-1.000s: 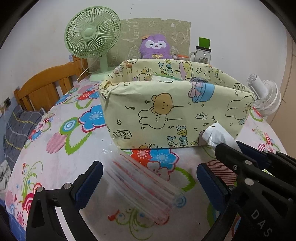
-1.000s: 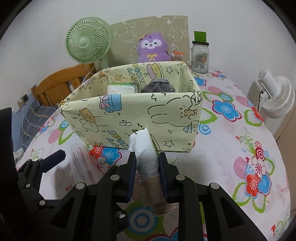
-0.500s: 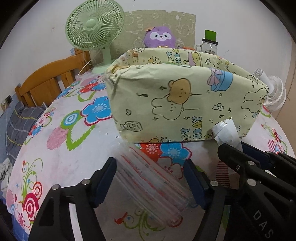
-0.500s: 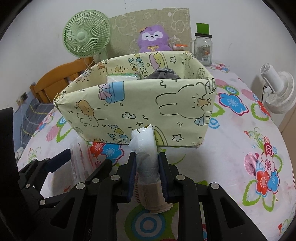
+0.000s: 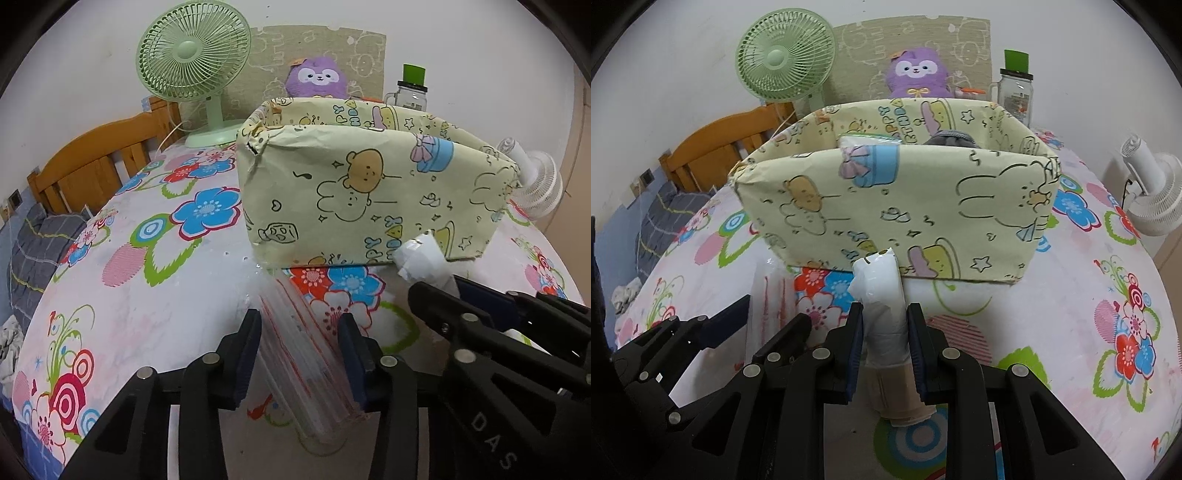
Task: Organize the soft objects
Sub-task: 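Grasp the clear bag of straws with the left gripper while the right holds the sock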
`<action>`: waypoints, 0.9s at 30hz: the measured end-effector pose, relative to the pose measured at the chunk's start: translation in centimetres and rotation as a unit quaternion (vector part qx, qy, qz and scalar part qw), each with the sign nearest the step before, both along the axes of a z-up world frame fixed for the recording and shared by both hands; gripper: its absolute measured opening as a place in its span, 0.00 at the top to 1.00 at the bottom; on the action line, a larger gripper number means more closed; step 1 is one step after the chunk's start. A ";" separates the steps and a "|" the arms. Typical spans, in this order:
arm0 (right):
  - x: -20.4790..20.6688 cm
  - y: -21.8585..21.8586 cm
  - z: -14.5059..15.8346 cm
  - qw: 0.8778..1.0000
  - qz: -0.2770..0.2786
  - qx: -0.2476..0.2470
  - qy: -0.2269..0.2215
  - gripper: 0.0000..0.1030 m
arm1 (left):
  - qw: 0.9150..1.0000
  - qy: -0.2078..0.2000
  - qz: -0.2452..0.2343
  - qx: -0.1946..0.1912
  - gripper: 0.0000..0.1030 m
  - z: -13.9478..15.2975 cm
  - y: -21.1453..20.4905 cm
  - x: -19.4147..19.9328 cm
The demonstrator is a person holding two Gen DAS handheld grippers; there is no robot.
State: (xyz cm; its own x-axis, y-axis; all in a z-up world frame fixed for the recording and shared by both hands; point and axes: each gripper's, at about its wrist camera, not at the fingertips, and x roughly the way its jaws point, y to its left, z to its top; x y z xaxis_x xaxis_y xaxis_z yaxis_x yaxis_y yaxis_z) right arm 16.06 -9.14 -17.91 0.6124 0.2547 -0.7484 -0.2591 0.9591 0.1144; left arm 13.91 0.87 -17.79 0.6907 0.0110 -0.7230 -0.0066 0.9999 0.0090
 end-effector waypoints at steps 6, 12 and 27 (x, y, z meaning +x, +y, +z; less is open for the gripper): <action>-0.8 0.7 0.2 1.000 0.010 -0.001 -0.001 0.74 | 1.000 0.000 0.004 -0.009 0.57 0.1 0.6 -1.0; -1.0 1.1 0.2 1.000 0.015 -0.004 -0.002 0.74 | 1.000 0.000 0.015 -0.008 0.42 0.1 1.2 -1.3; -0.5 1.6 -0.4 1.000 0.015 -0.008 0.007 0.74 | 0.999 0.011 -0.008 -0.031 0.70 -0.4 1.0 -1.1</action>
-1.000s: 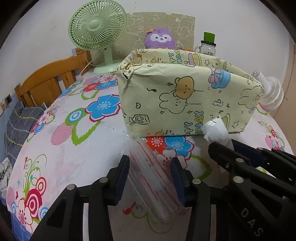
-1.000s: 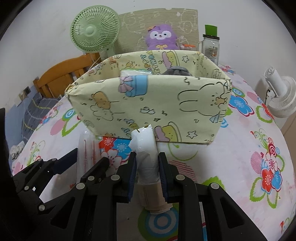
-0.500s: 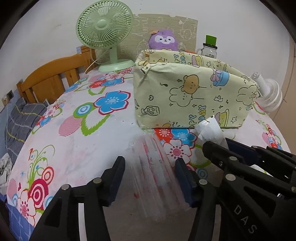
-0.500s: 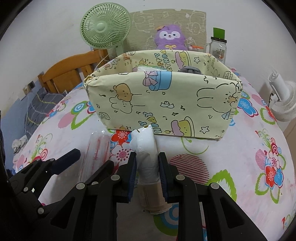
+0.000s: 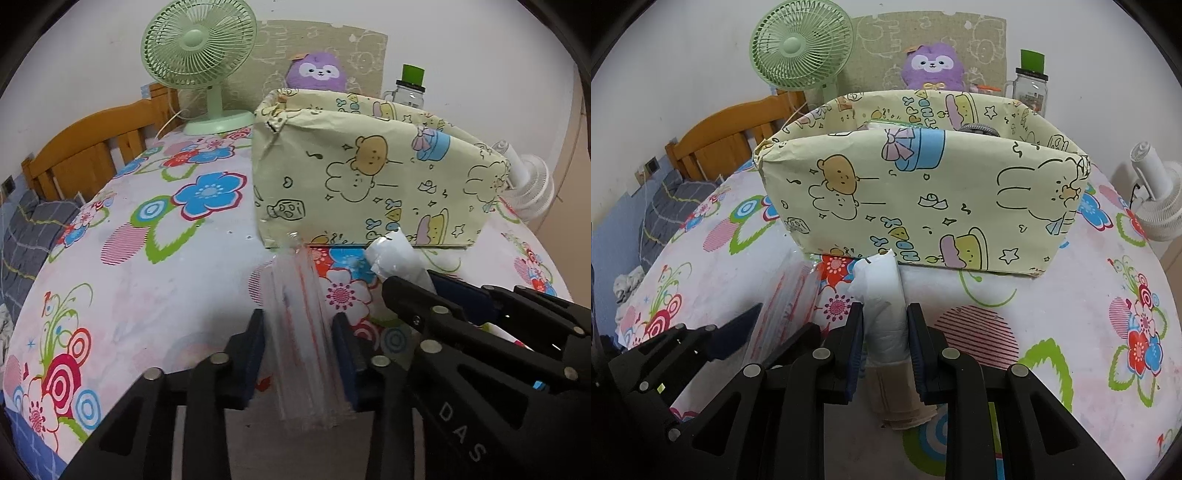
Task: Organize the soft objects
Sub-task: 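Grasp the clear bag of straws with the left gripper while the right holds the sock, then carry the straw bag and rolled sock over the box with both grippers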
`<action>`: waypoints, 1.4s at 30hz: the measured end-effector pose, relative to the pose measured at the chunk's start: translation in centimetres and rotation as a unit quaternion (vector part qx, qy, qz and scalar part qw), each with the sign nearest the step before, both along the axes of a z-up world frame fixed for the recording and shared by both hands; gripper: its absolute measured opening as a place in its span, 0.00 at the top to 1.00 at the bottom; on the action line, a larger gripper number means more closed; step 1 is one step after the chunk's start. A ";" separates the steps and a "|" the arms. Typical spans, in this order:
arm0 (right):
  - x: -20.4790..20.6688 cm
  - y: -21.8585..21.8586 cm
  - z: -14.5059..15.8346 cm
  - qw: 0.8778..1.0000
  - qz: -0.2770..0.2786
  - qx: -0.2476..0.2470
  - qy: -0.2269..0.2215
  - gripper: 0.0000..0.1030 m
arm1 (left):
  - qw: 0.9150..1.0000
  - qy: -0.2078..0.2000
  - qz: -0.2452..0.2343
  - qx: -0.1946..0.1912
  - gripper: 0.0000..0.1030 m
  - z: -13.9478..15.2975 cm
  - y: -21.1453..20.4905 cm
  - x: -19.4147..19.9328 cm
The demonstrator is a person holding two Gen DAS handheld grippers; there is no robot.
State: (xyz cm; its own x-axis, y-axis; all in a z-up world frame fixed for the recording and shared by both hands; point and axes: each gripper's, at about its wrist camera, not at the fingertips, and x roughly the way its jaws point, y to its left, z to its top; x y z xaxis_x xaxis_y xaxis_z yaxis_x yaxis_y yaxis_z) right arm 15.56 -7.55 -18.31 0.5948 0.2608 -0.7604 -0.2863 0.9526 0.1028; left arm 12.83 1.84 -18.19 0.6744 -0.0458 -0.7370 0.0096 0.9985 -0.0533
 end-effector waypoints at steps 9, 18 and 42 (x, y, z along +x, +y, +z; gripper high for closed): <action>-0.6 -0.9 0.8 1.000 -0.012 0.003 -0.008 0.74 | 1.000 -0.008 -0.012 -0.008 0.79 0.8 -0.8 -0.5; -2.0 -2.2 2.5 0.999 -0.023 0.007 -0.029 0.74 | 0.999 -0.030 -0.018 -0.004 0.79 2.5 -2.1 -1.9; -6.0 -6.0 9.3 0.993 -0.057 0.026 -0.099 0.74 | 0.994 -0.101 -0.052 0.008 0.79 9.2 -5.7 -5.3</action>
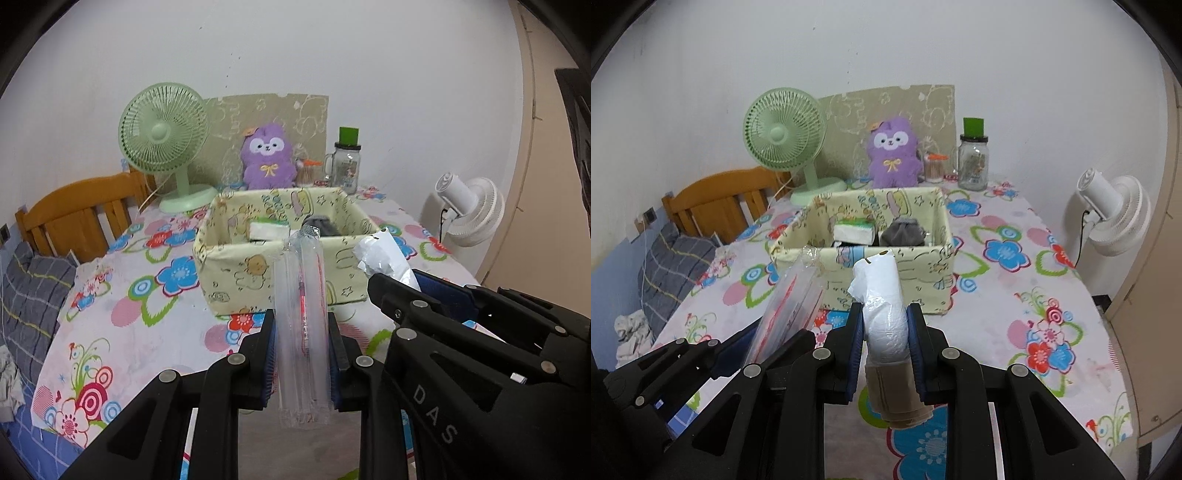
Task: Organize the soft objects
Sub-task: 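Carry the straw bag and rolled sock over the box with both grippers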
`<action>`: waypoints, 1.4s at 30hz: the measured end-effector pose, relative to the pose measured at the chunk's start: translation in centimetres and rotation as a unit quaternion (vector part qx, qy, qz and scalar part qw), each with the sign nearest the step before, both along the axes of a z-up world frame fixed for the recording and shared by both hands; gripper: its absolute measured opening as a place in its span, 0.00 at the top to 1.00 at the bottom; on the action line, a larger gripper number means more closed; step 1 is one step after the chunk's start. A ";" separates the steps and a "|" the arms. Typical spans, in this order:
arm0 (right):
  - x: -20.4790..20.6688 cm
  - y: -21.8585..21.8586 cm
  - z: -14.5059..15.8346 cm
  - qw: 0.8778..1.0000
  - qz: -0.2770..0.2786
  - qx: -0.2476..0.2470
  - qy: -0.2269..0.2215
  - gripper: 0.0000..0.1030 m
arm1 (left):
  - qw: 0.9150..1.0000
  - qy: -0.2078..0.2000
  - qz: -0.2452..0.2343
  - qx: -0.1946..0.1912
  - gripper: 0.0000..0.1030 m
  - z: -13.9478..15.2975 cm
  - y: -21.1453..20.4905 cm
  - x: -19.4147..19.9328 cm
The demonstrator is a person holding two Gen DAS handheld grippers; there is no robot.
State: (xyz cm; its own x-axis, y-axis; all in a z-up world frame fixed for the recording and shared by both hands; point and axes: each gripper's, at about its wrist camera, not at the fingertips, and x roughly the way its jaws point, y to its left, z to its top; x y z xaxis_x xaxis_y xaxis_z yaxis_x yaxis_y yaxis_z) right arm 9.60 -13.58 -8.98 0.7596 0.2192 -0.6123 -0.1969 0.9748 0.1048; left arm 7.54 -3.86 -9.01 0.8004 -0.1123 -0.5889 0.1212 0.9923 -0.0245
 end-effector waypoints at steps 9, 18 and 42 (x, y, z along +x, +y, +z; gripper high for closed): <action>-0.7 -0.4 2.9 1.000 -0.005 0.002 -0.028 0.74 | 1.000 -0.027 -0.005 0.005 0.79 2.8 -0.6 -0.7; -0.6 -0.6 5.0 0.999 -0.006 0.004 -0.048 0.74 | 0.999 -0.047 -0.008 0.009 0.79 4.9 -0.7 -0.5; 5.3 -0.4 6.6 0.998 -0.005 0.007 -0.056 0.74 | 0.998 -0.057 -0.003 0.014 0.79 6.4 -0.4 4.8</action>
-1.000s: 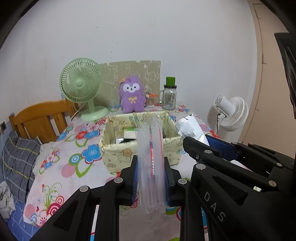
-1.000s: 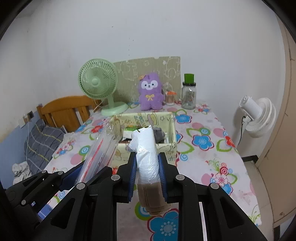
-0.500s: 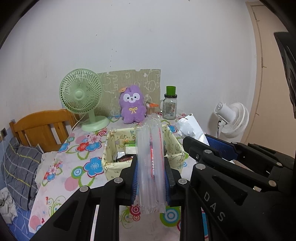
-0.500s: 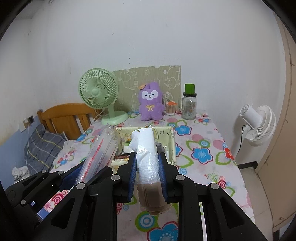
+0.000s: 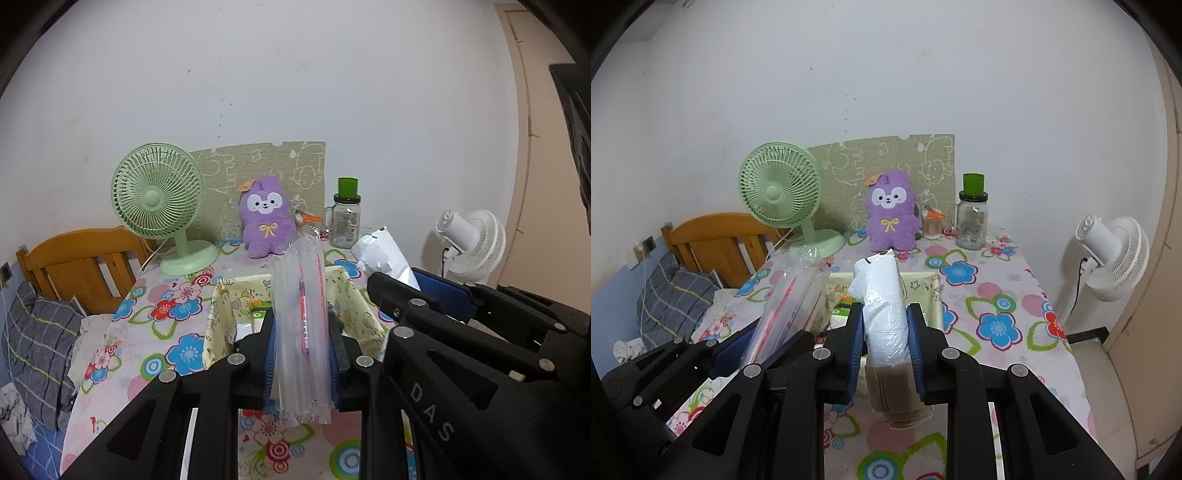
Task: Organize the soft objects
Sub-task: 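Carry the straw bag and rolled sock over the box with both grippers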
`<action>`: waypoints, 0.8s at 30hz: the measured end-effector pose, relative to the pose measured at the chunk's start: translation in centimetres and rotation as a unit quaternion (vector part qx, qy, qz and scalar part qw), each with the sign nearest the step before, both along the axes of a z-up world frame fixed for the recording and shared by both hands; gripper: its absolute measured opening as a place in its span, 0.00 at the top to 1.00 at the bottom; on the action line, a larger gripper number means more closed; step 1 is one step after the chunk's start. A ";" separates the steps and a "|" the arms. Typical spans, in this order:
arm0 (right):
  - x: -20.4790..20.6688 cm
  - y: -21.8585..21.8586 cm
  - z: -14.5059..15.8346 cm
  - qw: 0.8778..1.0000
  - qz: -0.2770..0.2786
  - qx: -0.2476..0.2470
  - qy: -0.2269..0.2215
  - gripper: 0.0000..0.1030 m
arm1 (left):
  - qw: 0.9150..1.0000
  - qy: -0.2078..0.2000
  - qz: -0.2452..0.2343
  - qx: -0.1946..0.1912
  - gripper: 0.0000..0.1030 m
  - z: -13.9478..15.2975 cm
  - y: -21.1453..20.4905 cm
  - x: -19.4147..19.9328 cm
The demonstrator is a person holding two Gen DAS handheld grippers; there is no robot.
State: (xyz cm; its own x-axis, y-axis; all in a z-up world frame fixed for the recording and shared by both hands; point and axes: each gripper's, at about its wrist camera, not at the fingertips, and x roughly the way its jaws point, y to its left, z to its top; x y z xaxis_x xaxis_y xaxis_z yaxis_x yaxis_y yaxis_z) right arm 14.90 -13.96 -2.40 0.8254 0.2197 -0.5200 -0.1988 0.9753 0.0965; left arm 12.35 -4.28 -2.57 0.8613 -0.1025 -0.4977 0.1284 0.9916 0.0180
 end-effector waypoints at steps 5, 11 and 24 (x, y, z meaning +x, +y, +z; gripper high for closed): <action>1.6 0.1 -0.1 1.000 0.001 0.000 0.002 0.74 | 1.000 0.004 0.006 0.001 0.79 -0.1 0.2 1.8; 3.7 0.1 -0.4 1.000 0.001 0.001 0.007 0.74 | 1.000 0.008 0.009 0.005 0.79 -0.3 0.3 3.9; 8.0 -0.1 -2.2 1.000 0.005 0.003 0.028 0.74 | 0.999 0.035 0.015 0.006 0.78 -2.1 0.1 8.8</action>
